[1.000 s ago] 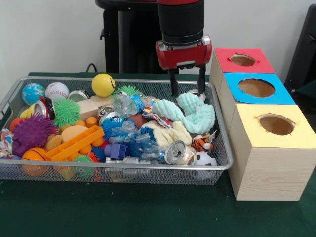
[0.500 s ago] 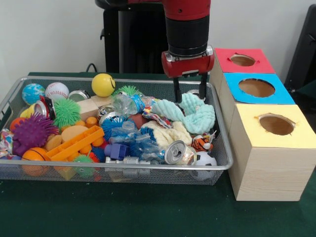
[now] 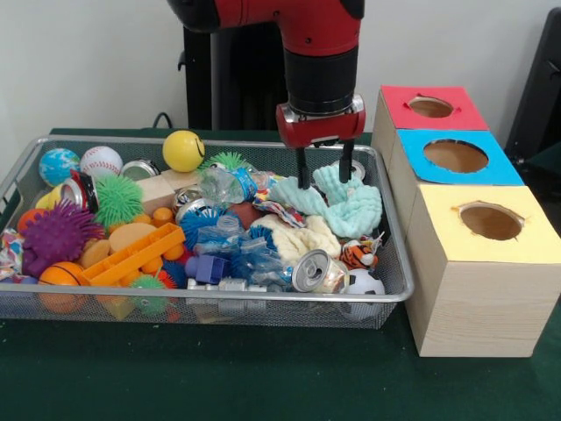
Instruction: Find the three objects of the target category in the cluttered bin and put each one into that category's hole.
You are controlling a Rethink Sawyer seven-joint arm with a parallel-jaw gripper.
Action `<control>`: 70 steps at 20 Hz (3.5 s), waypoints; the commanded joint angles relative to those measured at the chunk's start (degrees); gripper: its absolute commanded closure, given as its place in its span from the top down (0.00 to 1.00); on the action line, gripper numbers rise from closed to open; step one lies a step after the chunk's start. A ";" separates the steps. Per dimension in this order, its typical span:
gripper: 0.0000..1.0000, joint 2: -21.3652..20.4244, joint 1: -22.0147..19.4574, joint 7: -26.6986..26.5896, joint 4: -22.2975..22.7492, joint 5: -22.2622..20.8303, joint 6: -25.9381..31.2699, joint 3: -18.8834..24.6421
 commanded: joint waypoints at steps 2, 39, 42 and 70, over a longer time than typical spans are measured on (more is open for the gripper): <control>1.00 4.31 -0.63 2.10 -2.25 -2.67 -3.94 -2.69; 1.00 -2.47 7.24 3.12 -15.54 13.39 11.12 -5.36; 1.00 -0.33 8.10 4.43 -15.34 12.58 8.17 -6.42; 1.00 10.17 12.45 8.87 -15.02 13.13 -2.68 -10.84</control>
